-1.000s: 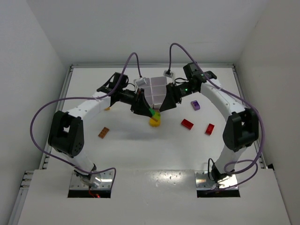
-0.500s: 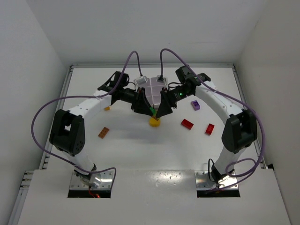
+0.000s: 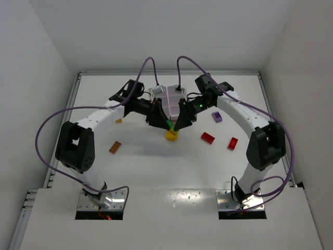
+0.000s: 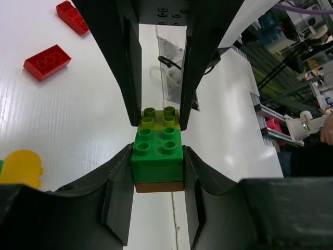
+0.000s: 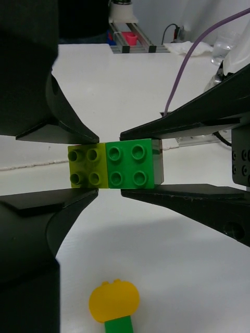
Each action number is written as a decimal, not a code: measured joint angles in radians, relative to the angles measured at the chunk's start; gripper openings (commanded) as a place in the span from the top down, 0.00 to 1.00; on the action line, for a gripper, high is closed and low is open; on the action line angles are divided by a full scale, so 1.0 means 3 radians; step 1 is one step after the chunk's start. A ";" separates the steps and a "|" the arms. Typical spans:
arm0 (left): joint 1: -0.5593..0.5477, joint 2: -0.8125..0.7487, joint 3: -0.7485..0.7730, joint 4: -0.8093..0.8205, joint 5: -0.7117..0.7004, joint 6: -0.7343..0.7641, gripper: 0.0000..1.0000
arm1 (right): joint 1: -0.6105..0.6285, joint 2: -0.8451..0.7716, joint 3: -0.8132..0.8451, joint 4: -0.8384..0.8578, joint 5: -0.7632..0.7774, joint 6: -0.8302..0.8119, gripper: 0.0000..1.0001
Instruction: Sort the legos into containers by color
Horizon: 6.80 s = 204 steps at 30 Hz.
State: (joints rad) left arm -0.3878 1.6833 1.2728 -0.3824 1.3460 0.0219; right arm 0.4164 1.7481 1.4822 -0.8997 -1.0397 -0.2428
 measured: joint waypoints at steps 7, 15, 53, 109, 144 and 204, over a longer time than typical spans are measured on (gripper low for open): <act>-0.0004 0.0001 -0.0009 0.0034 -0.0061 0.0001 1.00 | -0.0081 -0.0003 0.0000 0.0020 0.0018 0.0011 1.00; -0.0004 -0.0097 -0.0286 -0.0029 -0.0296 0.0167 1.00 | -0.0712 -0.0062 0.0092 0.0013 0.0148 0.0088 1.00; 0.0579 -0.0211 -0.0231 -0.0065 -0.0954 0.0249 1.00 | 0.0160 -0.0432 -0.2007 -0.0116 0.2772 -0.1718 0.98; 0.0313 -0.0086 -0.0114 -0.0067 0.0031 0.0233 1.00 | 0.0313 0.0331 0.0443 0.0172 0.0295 0.0019 0.27; 0.0259 0.0014 -0.0037 -0.0085 0.0266 0.0158 0.45 | 0.0416 0.0322 0.0357 0.0095 0.0387 -0.0309 1.00; 0.1165 -0.0381 -0.0172 -0.2099 -0.2604 0.2082 0.95 | 0.0010 -0.0434 -0.0544 0.0037 0.1284 -0.0718 1.00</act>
State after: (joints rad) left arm -0.0383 1.5688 1.2213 -1.0122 0.5648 0.6464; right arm 0.4194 1.6180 1.3190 -0.8886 -0.6544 -0.4583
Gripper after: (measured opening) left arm 0.416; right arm 0.342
